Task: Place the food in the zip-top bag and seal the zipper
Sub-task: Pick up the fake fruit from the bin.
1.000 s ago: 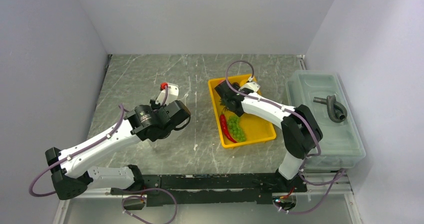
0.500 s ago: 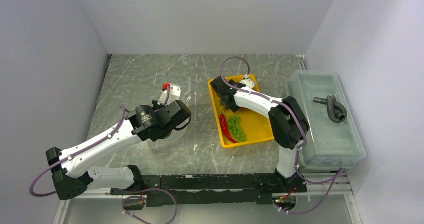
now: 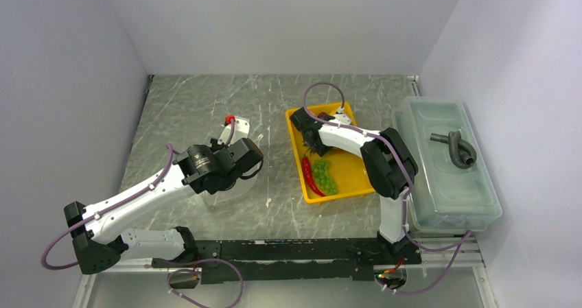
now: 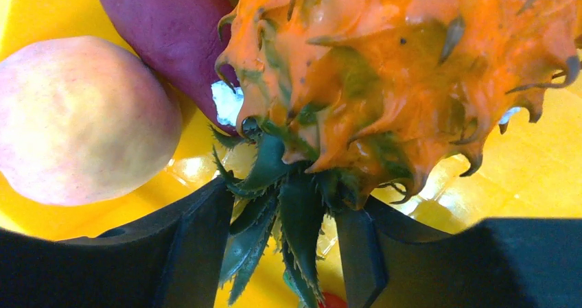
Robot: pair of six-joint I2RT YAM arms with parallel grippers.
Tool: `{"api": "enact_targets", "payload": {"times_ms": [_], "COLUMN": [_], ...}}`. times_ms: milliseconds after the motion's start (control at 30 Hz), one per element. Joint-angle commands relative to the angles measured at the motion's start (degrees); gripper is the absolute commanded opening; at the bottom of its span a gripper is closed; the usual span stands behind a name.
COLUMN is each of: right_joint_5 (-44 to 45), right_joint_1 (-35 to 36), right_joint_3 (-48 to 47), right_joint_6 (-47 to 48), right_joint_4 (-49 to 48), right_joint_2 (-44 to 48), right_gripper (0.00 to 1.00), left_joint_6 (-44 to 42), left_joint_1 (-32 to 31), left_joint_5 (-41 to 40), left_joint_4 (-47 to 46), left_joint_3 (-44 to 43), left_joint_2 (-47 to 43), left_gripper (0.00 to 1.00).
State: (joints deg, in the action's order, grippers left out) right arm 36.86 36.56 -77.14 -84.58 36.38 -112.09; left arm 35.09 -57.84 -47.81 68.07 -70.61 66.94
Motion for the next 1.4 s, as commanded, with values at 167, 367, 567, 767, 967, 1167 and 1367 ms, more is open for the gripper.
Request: {"api": "enact_targets", "payload": {"times_ms": [167, 367, 567, 767, 967, 1167, 1367], "right_joint_5": [0.7, 0.1, 1.1, 1.6, 0.9, -3.3, -10.4], "right_joint_1": [-1.0, -1.0, -0.4, 0.9, 2.8, 4.6, 5.6], "right_joint_3": [0.2, 1.3, 1.9, 3.4, 3.3, 8.9, 15.6], "right_joint_6": [-0.7, 1.9, 5.8, 11.3, 18.6, 27.1, 36.1], "right_joint_4": [-0.3, -2.1, -2.2, -3.1, -2.1, -8.3, -14.8], "right_joint_2": [0.2, 3.4, 7.6, 12.3, 15.9, 22.8, 31.9], "right_gripper": [0.34, 0.02, 0.0, 0.0, 0.0, 0.0, 0.0], "left_joint_6": [-0.3, 0.1, 0.4, 0.7, 0.9, 1.4, 1.1], "left_joint_1": [-0.1, -0.1, -0.1, -0.1, -0.1, -0.1, -0.1], "left_joint_5": [-0.7, -0.9, -1.1, -1.2, -1.1, -1.9, -2.7], "left_joint_4": [-0.8, -0.8, -0.6, -0.5, -0.8, -0.8, -1.0], "left_joint_3": [-0.2, -0.1, 0.2, 0.4, 0.6, 0.5, 0.4], "left_joint_2": [-0.2, -0.3, -0.6, -0.9, -1.3, -1.0, -1.1], "left_gripper": [0.0, 0.0, 0.0, 0.0, 0.0, 0.0, 0.0]}}
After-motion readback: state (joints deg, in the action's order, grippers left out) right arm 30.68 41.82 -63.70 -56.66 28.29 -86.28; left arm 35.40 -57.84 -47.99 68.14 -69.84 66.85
